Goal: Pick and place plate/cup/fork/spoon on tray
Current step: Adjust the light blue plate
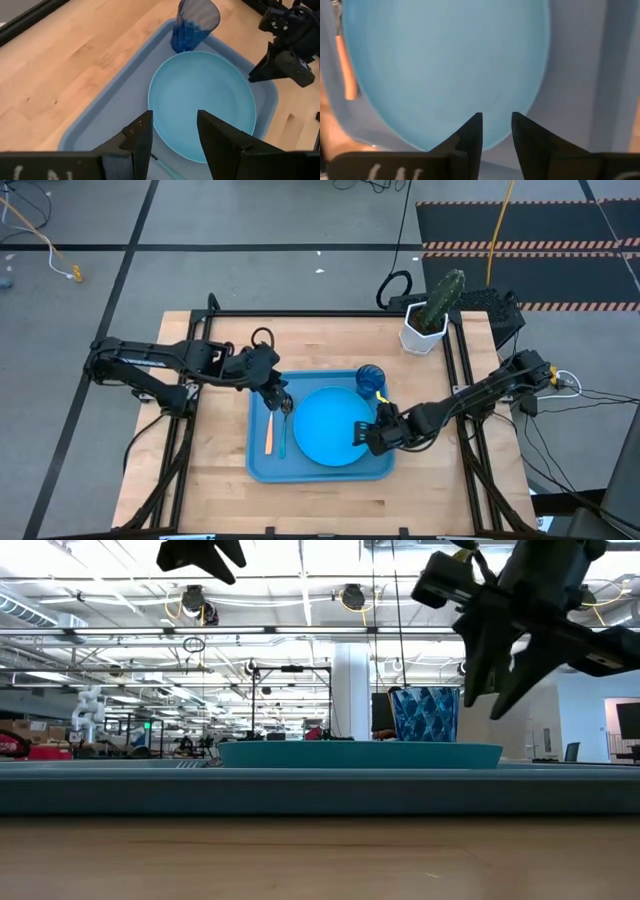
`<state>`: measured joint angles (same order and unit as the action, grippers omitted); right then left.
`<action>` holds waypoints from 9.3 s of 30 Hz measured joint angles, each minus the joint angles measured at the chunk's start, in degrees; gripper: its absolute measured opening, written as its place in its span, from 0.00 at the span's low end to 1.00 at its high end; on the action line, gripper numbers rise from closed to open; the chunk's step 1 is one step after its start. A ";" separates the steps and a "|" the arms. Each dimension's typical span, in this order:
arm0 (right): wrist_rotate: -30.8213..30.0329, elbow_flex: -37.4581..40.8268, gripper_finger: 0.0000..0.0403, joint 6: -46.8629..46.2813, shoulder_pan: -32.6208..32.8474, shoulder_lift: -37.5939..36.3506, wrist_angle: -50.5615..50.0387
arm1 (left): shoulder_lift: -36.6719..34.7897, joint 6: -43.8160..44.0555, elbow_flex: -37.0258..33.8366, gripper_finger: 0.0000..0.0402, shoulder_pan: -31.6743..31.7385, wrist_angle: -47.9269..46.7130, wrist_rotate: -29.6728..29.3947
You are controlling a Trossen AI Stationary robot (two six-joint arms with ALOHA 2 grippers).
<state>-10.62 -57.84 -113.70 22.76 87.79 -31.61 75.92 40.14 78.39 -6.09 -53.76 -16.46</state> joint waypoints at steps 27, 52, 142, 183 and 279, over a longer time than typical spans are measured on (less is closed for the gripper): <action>3.23 -0.02 0.03 -2.00 4.72 -0.63 1.50 | 0.00 -1.09 -0.02 0.39 -2.20 -0.46 2.02; -1.72 -0.02 0.00 1.92 4.70 -6.16 0.44 | 0.00 -0.44 -0.02 0.39 -2.20 0.26 1.98; -1.17 0.00 0.00 21.86 -0.92 -0.68 -0.20 | 0.02 -2.01 -0.04 0.39 -2.31 -0.42 1.85; 0.29 4.26 0.00 17.95 0.61 -0.66 5.30 | 0.02 -4.74 -0.04 0.39 -2.31 -0.42 1.58; -4.14 4.28 0.00 12.66 0.55 0.17 -9.79 | 0.02 -4.21 -0.04 0.39 -4.17 -3.17 0.91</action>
<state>-14.76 -53.56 -101.03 23.31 87.96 -41.40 75.94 35.93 78.35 -10.26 -56.93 -15.55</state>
